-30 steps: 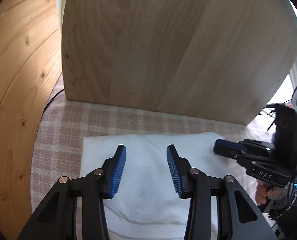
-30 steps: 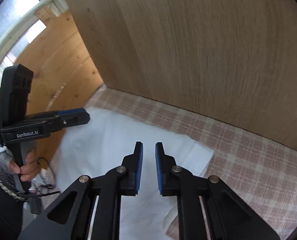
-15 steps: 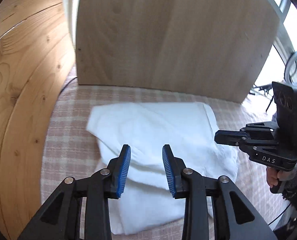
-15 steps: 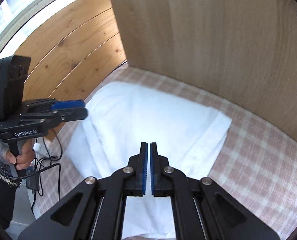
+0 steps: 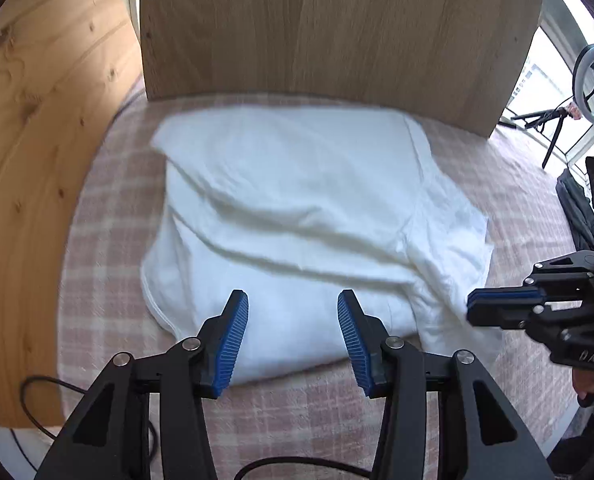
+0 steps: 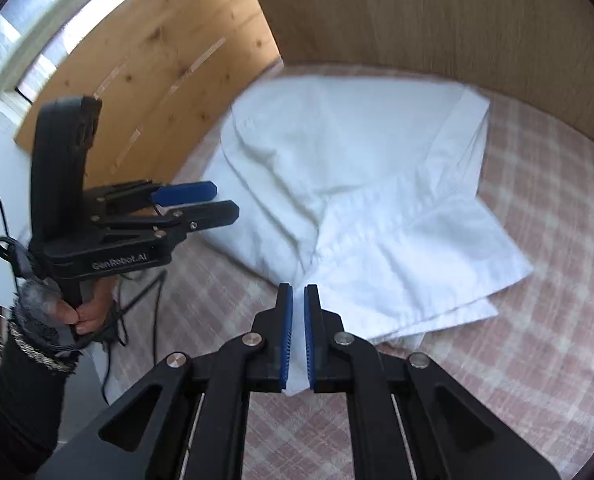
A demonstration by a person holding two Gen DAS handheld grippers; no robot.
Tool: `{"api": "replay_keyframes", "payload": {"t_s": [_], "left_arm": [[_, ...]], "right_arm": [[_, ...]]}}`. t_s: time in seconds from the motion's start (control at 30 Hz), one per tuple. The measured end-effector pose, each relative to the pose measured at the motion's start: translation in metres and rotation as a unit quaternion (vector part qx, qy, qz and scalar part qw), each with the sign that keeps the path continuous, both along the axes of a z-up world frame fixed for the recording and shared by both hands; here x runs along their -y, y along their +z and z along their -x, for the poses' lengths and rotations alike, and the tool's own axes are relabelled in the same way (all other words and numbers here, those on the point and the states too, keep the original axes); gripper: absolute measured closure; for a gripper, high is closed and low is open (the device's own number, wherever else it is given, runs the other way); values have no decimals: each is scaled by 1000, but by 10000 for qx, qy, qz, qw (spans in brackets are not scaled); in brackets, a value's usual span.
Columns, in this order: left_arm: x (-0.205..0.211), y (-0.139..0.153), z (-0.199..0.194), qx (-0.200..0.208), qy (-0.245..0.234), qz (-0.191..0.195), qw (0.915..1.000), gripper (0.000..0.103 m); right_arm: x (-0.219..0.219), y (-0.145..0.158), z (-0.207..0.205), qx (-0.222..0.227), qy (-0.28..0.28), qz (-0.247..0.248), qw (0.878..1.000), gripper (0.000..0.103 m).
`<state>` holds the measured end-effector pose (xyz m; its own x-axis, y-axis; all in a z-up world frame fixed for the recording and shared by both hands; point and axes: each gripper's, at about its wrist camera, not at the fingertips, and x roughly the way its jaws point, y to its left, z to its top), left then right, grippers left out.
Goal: Fold clothes
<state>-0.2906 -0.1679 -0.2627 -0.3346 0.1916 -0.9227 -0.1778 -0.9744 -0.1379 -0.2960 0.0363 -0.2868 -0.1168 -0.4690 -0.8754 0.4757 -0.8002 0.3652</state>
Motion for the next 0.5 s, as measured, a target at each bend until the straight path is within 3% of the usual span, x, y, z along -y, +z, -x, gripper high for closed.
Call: {"api": "replay_keyframes", "payload": {"t_s": [0.03,0.13,0.17,0.23,0.27,0.3,0.37,0.5], "left_arm": [[-1,0,-4,17,6,96,10000,62],[2,19,-24,-83,74,206,9997,62],[3,30,-33,-151,120,180,9997,62],[3,52,-52,-303,219,72,9993,58],[1,61,-61,-373,277,-8,9989,53],[-2,68,-70,-432,312,-106,9985,50],[-12,73,-86,-498,366,-308,9976,37],[-50,72,-118,-524,400,-289,9974,37]], "right_arm": [[2,-8,-10,143,65,-213,9997,97],[-30,18,-50,-146,-9,-182,9997,97],[-42,29,-63,-261,-41,-154,9995,91],[-71,48,-88,-502,-270,-128,9983,62],[-91,57,-99,-641,-556,-123,9963,43],[-109,63,-110,-749,-852,-100,9935,39],[-144,70,-131,-839,-1422,-57,9863,39],[-189,67,-169,-638,-2289,-104,9713,39]]}}
